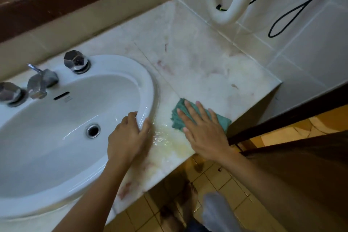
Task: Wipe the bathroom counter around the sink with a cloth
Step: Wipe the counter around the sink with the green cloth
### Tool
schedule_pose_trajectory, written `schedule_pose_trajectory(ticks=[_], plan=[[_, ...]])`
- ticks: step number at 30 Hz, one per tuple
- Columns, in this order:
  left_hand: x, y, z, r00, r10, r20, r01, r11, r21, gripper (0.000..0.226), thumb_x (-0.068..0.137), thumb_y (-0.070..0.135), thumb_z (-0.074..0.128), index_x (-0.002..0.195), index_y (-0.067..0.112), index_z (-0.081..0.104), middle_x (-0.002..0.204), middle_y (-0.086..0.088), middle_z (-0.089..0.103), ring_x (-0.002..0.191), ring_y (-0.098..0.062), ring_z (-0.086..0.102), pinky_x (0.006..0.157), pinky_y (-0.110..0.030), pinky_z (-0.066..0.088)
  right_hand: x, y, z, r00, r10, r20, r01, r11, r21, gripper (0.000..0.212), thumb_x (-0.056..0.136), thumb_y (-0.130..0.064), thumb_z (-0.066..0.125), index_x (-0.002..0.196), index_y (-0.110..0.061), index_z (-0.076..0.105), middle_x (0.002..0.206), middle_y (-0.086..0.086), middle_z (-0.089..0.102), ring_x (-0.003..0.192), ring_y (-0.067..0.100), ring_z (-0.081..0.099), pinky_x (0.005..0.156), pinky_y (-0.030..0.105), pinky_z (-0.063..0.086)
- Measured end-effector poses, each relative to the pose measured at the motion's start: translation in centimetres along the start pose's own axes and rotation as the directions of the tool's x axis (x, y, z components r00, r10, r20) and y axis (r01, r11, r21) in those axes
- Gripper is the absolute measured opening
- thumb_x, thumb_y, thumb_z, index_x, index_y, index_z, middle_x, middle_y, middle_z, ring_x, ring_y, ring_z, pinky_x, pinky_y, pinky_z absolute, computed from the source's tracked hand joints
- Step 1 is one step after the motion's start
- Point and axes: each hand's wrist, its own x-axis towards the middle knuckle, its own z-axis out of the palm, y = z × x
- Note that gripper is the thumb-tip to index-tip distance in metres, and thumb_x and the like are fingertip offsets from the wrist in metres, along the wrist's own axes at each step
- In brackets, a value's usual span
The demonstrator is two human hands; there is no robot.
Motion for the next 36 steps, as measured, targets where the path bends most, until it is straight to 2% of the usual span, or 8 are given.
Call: schedule_pose_trajectory(ticks=[4, 8, 15, 19, 21, 25, 29, 36], plan=[[0.0, 0.0, 0.0, 1.000, 0.022, 0.000, -0.022, 1.000, -0.011, 0.058, 0.094, 0.060, 0.028, 0.134, 0.022, 0.043, 0.126, -0.004, 0.058, 0.110, -0.029, 0.056, 0.083, -0.040, 0.043, 2.6, 3.6, -1.1, 0.963, 0.267, -0.024, -0.267, 0.964, 0.023, 0.056, 0.100, -0.045, 0.013, 0.152, -0.035, -0.007, 0.160, -0.006, -0.014, 0.147, 0.023, -0.012, 0.119, 0.046, 0.000], [-0.2, 0.0, -0.2, 1.000, 0.027, 0.003, -0.027, 0.999, -0.029, 0.056, 0.094, 0.058, 0.031, 0.133, 0.020, 0.044, 0.123, -0.006, 0.058, 0.106, -0.030, 0.056, 0.079, -0.038, 0.039, 6.0, 0.2, -1.1, 0.896, 0.444, -0.021, -0.439, 0.891, 0.113, 0.058, 0.100, -0.045, 0.015, 0.152, -0.032, -0.006, 0.161, -0.001, -0.013, 0.147, 0.029, -0.010, 0.117, 0.050, 0.000], [0.0, -0.6, -0.6, 1.000, -0.002, 0.025, 0.007, 0.980, -0.198, 0.053, 0.090, 0.060, 0.027, 0.125, 0.031, 0.053, 0.116, 0.001, 0.064, 0.106, -0.024, 0.057, 0.081, -0.037, 0.040, -2.8, -10.5, 2.1, 0.997, 0.072, -0.022, -0.071, 0.996, 0.060, 0.058, 0.099, -0.044, 0.019, 0.153, -0.029, 0.004, 0.162, 0.001, -0.005, 0.148, 0.029, -0.006, 0.115, 0.049, 0.002], [-0.3, -0.5, -0.7, 1.000, -0.011, 0.006, 0.012, 0.985, -0.170, 0.045, 0.096, 0.054, 0.029, 0.128, 0.031, 0.053, 0.123, 0.000, 0.062, 0.113, -0.025, 0.055, 0.084, -0.036, 0.038, -5.6, -5.7, 2.1, 0.978, -0.205, 0.031, 0.204, 0.979, 0.009, 0.056, 0.098, -0.043, 0.022, 0.152, -0.033, 0.013, 0.161, -0.006, 0.005, 0.149, 0.022, 0.001, 0.118, 0.048, 0.009], [-0.2, -0.3, -0.7, 0.999, -0.031, 0.008, 0.032, 0.989, -0.147, 0.046, 0.097, 0.052, 0.030, 0.132, 0.029, 0.050, 0.126, 0.001, 0.061, 0.116, -0.024, 0.054, 0.086, -0.036, 0.037, -4.4, -1.6, 1.0, 0.985, -0.173, 0.018, 0.173, 0.985, -0.019, 0.056, 0.098, -0.044, 0.021, 0.152, -0.035, 0.011, 0.161, -0.008, 0.003, 0.149, 0.021, 0.002, 0.117, 0.045, 0.010], [-0.1, 0.1, -0.5, 0.998, -0.056, -0.004, 0.055, 0.990, -0.127, 0.051, 0.095, 0.055, 0.029, 0.133, 0.028, 0.048, 0.121, 0.003, 0.062, 0.113, -0.021, 0.055, 0.081, -0.034, 0.037, 1.9, 4.2, -1.0, 0.989, 0.146, 0.003, -0.146, 0.989, -0.011, 0.057, 0.099, -0.047, 0.011, 0.152, -0.033, -0.007, 0.161, -0.003, -0.012, 0.148, 0.023, -0.007, 0.118, 0.047, 0.006], [0.1, 0.2, -0.3, 0.996, -0.085, -0.021, 0.083, 0.993, -0.088, 0.048, 0.095, 0.054, 0.031, 0.130, 0.027, 0.050, 0.124, 0.003, 0.061, 0.112, -0.021, 0.056, 0.081, -0.034, 0.039, 9.1, 2.2, -1.9, 0.955, 0.297, -0.024, -0.294, 0.952, 0.086, 0.059, 0.100, -0.045, 0.015, 0.153, -0.028, -0.004, 0.162, 0.003, -0.009, 0.147, 0.029, -0.006, 0.118, 0.050, 0.005], [0.6, 0.3, -0.2, 0.982, -0.183, 0.037, 0.186, 0.973, -0.139, 0.057, 0.082, 0.063, 0.029, 0.124, 0.033, 0.053, 0.122, 0.008, 0.060, 0.104, -0.016, 0.055, 0.079, -0.033, 0.038, 3.1, -2.0, -0.1, 0.989, -0.149, -0.021, 0.150, 0.988, 0.022, 0.060, 0.097, -0.047, 0.024, 0.153, -0.029, 0.013, 0.162, -0.001, 0.007, 0.148, 0.027, 0.005, 0.116, 0.048, 0.014]])
